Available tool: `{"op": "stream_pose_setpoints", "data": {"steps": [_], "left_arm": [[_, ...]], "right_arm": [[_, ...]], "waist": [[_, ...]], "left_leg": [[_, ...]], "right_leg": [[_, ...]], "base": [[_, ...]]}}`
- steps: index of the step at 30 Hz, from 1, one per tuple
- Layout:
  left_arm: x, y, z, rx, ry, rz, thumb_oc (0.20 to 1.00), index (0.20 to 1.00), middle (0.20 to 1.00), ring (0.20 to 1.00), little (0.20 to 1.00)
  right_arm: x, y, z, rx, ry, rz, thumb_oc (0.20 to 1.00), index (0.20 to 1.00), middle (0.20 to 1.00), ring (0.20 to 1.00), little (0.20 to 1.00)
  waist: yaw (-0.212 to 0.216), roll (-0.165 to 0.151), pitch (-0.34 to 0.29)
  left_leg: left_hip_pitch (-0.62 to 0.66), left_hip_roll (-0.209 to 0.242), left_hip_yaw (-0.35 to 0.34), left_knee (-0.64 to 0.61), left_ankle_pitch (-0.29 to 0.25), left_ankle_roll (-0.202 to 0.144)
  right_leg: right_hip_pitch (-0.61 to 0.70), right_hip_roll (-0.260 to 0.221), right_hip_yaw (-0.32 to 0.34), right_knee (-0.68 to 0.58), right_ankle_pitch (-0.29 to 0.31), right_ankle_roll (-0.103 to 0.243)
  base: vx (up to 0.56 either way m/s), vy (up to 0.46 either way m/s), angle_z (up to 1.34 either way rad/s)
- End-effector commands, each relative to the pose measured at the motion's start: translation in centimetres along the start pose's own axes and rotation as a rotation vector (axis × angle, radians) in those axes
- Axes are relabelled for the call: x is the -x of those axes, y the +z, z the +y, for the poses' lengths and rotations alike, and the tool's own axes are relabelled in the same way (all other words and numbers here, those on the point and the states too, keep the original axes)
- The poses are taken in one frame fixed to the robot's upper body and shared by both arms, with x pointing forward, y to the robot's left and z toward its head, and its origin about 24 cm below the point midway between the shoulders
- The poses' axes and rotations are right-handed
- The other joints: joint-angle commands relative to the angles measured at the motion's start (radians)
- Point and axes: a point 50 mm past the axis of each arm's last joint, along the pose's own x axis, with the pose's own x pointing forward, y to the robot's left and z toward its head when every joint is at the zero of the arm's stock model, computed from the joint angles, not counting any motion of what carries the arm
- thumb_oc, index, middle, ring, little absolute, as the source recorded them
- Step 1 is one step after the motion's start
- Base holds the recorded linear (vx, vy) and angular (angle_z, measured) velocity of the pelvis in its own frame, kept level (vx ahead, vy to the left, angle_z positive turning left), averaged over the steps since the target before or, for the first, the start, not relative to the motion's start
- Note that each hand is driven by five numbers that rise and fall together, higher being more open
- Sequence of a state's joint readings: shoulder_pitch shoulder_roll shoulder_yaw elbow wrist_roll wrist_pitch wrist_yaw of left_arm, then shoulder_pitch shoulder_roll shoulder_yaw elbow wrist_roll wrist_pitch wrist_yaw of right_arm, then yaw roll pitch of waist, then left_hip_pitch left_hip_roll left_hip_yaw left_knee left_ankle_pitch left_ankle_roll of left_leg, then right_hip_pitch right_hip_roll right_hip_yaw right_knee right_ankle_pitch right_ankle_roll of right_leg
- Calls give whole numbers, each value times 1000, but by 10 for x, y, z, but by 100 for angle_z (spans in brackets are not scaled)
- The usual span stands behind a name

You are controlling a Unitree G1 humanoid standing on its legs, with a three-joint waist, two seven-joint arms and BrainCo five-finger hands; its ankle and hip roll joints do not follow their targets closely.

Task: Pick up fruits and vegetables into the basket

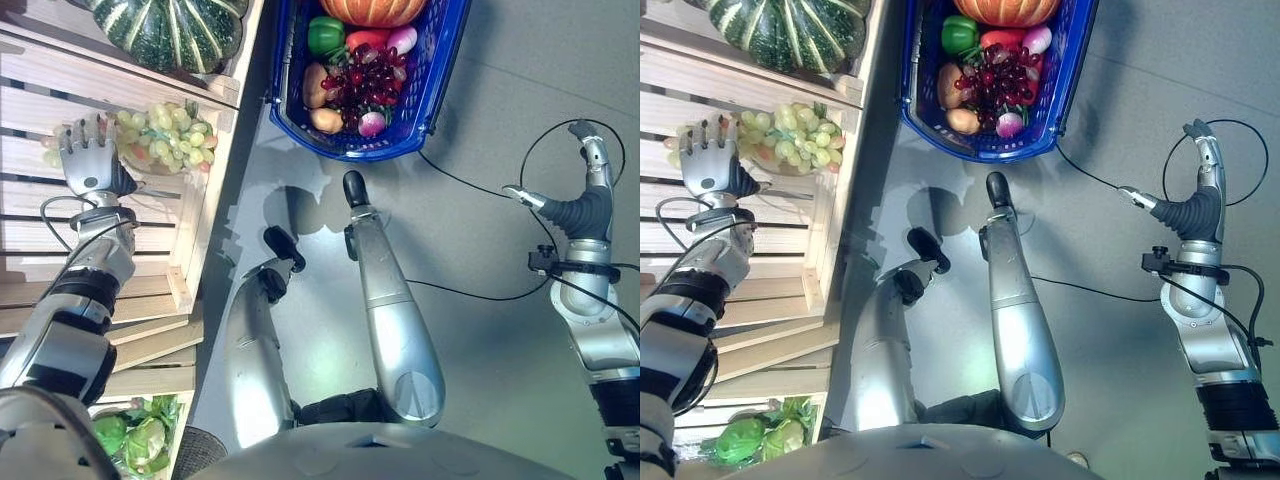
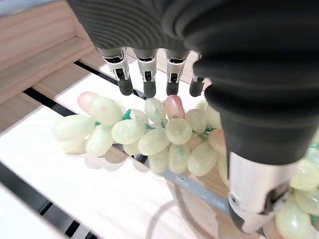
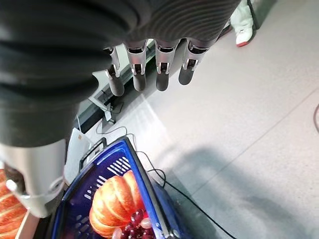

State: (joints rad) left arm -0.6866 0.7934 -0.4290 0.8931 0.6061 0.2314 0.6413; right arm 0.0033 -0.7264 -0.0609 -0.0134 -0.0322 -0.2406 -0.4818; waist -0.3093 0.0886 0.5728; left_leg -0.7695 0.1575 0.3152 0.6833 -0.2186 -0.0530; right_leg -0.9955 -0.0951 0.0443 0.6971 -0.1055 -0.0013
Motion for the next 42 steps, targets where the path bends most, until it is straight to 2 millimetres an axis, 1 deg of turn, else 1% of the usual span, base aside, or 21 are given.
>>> {"op": "stream_pose_setpoints", "data": {"steps": [1,5,9,12,18,20,21,22,23,25,26,29,36,39,42], "left_arm": [[0,-40,3,-140,29,135,1000,1000,1000,1000,1000],[-7,-43,13,-190,73,163,1000,1000,1000,1000,1000],[-13,-46,25,-288,152,177,1000,1000,1000,1000,1000],[-16,-47,29,-280,176,200,1000,1000,1000,1000,1000],[-23,-43,35,-258,169,220,1000,1000,1000,1000,1000],[-26,-42,36,-266,144,235,903,903,903,903,903],[-26,-42,36,-268,141,235,890,890,890,890,890],[-27,-42,36,-273,131,238,815,815,815,815,815],[-28,-41,36,-276,117,242,658,658,658,658,658],[-27,-42,32,-268,83,251,464,464,464,464,464],[-26,-42,30,-262,66,252,200,200,200,200,200],[-25,-42,25,-234,11,264,200,200,200,200,200],[-19,-42,16,-187,-14,247,200,200,200,200,200],[-16,-44,14,-197,-22,233,200,200,200,200,200],[-8,-51,6,-242,-85,217,200,200,200,200,200]], "right_arm": [[0,5,-2,-6,-38,-46,1000,1000,1000,1000,1000],[-2,5,0,1,-36,-53,1000,1000,1000,1000,1000],[-4,3,4,1,-40,-43,1000,1000,1000,1000,1000],[-5,1,7,-1,-39,-39,1000,1000,1000,1000,1000],[-10,1,10,-11,-46,-36,1000,1000,1000,1000,1000],[-13,2,10,-12,-48,-39,1000,1000,1000,1000,1000],[-14,2,10,-11,-48,-39,1000,1000,1000,1000,1000],[-15,2,10,-10,-48,-40,1000,1000,1000,1000,1000],[-16,2,10,-12,-50,-40,1000,1000,1000,1000,1000],[-18,2,10,-16,-54,-39,1000,1000,1000,1000,1000],[-18,1,10,-17,-55,-38,1000,1000,1000,1000,1000],[-19,0,10,-21,-58,-42,1000,1000,1000,1000,1000],[-18,1,11,-15,-52,-55,1000,1000,1000,1000,1000],[-16,2,10,-26,-43,-60,1000,1000,1000,1000,1000],[-13,4,9,-44,-6,-76,1000,1000,1000,1000,1000]], "waist": [[-33,-25,-53],[-33,-31,-53],[-29,-40,-53],[-24,-47,-53],[-19,-50,-53],[-18,-50,-53],[-19,-50,-53],[-19,-50,-53],[-19,-51,-53],[-19,-52,-53],[-19,-52,-53],[-18,-54,-53],[-10,-56,-53],[-6,-54,-53],[-1,-46,-53]], "left_leg": [[-66,-2,18,26,-45,32],[-94,-1,11,48,-56,38],[-133,-1,-3,79,-73,47],[-162,-3,-15,108,-85,54],[-198,-5,-29,133,-94,58],[-210,-5,-31,140,-97,59],[-212,-5,-31,142,-98,60],[-216,-6,-32,142,-98,60],[-220,-6,-33,145,-99,60],[-230,-8,-35,148,-100,60],[-233,-8,-36,150,-101,61],[-239,-10,-39,153,-104,62],[-224,-11,-44,137,-96,60],[-203,-12,-45,122,-91,59],[-152,-17,-41,91,-77,55]], "right_leg": [[-22,8,-13,30,-80,65],[-45,11,-11,38,-76,62],[-75,15,-15,52,-74,57],[-96,18,-17,67,-73,54],[-125,20,-19,82,-71,52],[-135,21,-19,84,-70,52],[-137,21,-18,85,-69,52],[-141,22,-18,85,-68,52],[-145,22,-18,85,-67,52],[-154,23,-17,86,-64,52],[-157,22,-16,87,-63,52],[-161,23,-15,86,-60,53],[-139,17,-15,63,-50,57],[-120,13,-16,55,-49,61],[-70,2,-20,32,-46,65]], "base": [[4,38,-1],[0,0,0],[0,0,0],[0,0,0],[-3,2,1],[0,0,0],[0,0,0],[0,0,0],[0,0,0],[0,0,0],[0,0,0],[-7,3,-1],[0,0,0],[-4,12,1],[-11,57,3]]}}
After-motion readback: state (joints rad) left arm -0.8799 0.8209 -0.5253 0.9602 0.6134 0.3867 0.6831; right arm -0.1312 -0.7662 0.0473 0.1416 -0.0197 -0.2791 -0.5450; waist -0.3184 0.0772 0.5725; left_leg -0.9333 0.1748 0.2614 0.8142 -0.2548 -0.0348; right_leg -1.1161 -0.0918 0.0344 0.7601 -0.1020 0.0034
